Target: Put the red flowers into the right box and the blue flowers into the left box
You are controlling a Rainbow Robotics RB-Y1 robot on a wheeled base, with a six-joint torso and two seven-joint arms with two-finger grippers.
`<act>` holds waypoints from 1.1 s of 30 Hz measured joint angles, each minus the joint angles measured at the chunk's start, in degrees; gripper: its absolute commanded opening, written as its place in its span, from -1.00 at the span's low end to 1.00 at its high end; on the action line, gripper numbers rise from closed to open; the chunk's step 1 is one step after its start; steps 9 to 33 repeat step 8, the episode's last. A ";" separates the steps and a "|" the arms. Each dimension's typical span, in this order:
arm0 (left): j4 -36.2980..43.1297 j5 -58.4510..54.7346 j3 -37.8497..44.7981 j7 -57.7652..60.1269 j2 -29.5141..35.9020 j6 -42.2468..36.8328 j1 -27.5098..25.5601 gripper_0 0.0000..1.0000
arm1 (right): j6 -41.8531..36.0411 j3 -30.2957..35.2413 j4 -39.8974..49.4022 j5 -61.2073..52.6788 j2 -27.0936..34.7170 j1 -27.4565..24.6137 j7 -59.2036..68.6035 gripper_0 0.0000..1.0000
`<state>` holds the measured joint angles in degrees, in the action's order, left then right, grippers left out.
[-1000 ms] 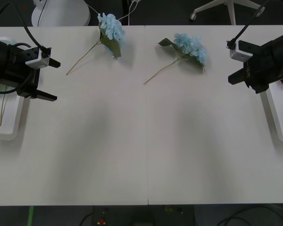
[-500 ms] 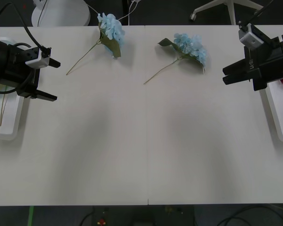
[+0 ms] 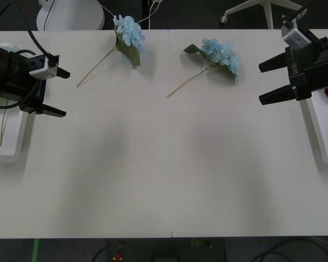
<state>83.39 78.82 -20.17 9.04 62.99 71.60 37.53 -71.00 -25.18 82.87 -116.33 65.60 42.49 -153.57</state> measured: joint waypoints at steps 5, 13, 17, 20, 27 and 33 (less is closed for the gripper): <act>0.00 0.00 0.00 0.00 0.00 0.00 0.00 1.00 | -0.96 0.02 0.00 -0.30 0.70 -0.05 0.00 1.00; 0.00 0.00 0.00 0.00 0.00 0.00 0.00 1.00 | -1.30 0.02 0.00 -0.36 0.90 -0.53 0.00 1.00; 0.00 0.00 0.00 0.00 0.00 0.00 0.00 1.00 | -1.30 0.02 0.00 -0.36 0.90 -0.53 0.00 1.00; 0.00 0.00 0.00 0.00 0.00 0.00 0.00 1.00 | -1.30 0.02 0.00 -0.36 0.90 -0.53 0.00 1.00; 0.00 0.00 0.00 0.00 0.00 0.00 0.00 1.00 | -1.30 0.02 0.00 -0.36 0.90 -0.53 0.00 1.00; 0.00 0.00 0.00 0.00 0.00 0.00 0.00 1.00 | -1.30 0.02 0.00 -0.36 0.90 -0.53 0.00 1.00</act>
